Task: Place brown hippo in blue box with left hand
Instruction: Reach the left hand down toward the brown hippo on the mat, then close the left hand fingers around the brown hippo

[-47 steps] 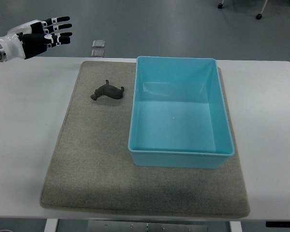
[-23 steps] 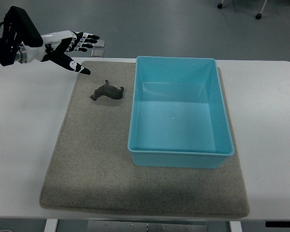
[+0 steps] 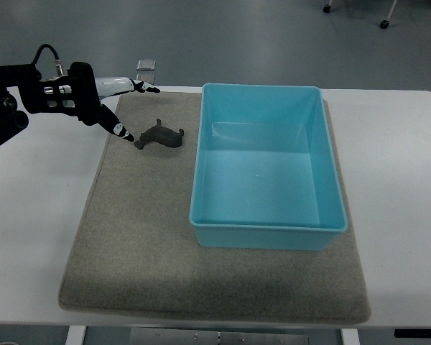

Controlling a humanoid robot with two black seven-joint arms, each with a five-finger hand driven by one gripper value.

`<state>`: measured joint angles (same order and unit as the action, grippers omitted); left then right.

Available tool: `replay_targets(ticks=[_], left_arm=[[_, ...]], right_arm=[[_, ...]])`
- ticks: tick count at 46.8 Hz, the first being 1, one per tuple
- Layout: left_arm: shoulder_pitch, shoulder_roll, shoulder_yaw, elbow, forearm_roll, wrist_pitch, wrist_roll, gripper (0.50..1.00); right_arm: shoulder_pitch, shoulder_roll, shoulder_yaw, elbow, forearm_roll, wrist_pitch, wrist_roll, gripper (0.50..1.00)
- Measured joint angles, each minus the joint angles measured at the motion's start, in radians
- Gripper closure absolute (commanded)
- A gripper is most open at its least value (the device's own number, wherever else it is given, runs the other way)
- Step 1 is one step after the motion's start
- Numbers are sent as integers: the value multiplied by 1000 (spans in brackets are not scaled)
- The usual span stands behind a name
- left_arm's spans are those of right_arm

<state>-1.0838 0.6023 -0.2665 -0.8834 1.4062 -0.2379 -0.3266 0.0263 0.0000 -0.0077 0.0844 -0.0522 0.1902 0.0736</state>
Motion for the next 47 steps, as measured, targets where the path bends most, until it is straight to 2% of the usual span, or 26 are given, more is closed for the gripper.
replay_targets(ticks=[5, 21, 29, 41, 44, 47], left_arm=[[1, -10, 29, -3, 33, 50, 0, 504], [20, -80, 69, 15, 72, 87, 1, 506], [32, -93, 69, 23, 80, 154, 2, 508], [35, -111, 76, 29, 81, 161, 3, 519], [33, -112, 76, 30, 81, 161, 4, 544], [33, -114, 76, 30, 86, 160, 4, 600]], right_arm=[[0, 0, 0, 0, 0, 0, 0, 564], [0, 0, 0, 0, 0, 0, 0, 564], [0, 0, 0, 0, 0, 0, 0, 564], [0, 0, 0, 0, 0, 0, 0, 564], [0, 0, 0, 0, 0, 0, 0, 564], [0, 0, 0, 0, 0, 0, -1, 564]])
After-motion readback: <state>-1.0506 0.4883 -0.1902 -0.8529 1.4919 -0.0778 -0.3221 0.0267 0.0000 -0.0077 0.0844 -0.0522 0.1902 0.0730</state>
